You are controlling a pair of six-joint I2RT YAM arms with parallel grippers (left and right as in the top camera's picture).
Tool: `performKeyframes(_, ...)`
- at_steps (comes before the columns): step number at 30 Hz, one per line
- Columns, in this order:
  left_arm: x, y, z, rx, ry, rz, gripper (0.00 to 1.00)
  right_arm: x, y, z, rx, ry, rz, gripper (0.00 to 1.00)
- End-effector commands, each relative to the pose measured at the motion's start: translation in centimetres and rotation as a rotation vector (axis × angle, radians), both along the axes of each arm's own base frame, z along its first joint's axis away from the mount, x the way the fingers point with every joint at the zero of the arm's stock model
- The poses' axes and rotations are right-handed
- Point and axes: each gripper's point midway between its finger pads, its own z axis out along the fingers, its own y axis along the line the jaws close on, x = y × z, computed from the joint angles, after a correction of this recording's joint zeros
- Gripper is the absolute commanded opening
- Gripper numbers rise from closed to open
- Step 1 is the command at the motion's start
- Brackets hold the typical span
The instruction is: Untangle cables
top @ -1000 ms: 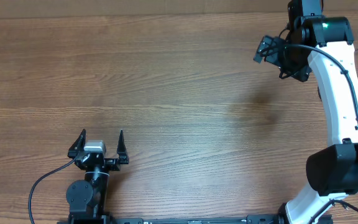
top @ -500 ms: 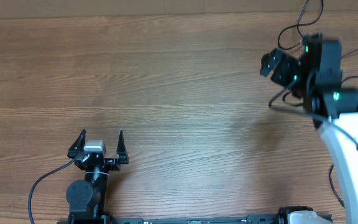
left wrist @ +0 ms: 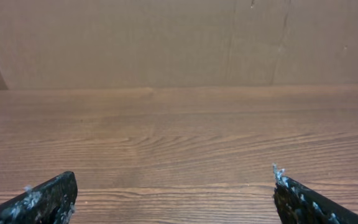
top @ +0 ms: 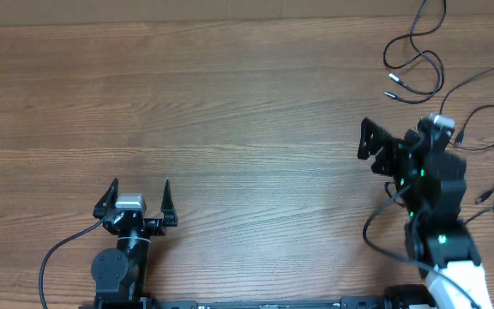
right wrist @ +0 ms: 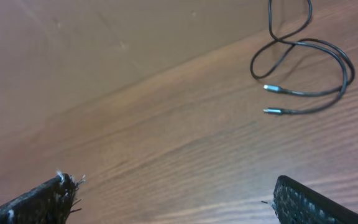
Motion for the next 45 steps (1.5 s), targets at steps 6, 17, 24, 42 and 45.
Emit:
performKeyframes(6, 0.0, 0.2, -0.1, -0.006, -0.001, 0.012, 1.0, -3.6, -0.6, -3.0, -0.073, -0.147, 0.0, 1.0)
performKeyframes(17, 0.0, 0.2, -0.1, -0.006, -0.001, 0.012, 1.0, -6.2, -0.7, -5.6, -0.069, -0.251, -0.004, 1.0)
performKeyframes(24, 0.0, 0.2, -0.1, -0.006, -0.001, 0.012, 0.99, -7.5, -1.1, -5.9, -0.076, -0.244, -0.018, 1.0)
performKeyframes(42, 0.0, 0.2, -0.1, -0.006, -0.001, 0.012, 1.0, -7.9, -1.0, -3.9, -0.098, -0.336, -0.012, 1.0)
performKeyframes(45, 0.0, 0.2, -0.1, -0.006, -0.001, 0.012, 1.0, -7.9, -1.0, -3.9, -0.099, -0.336, -0.012, 1.0)
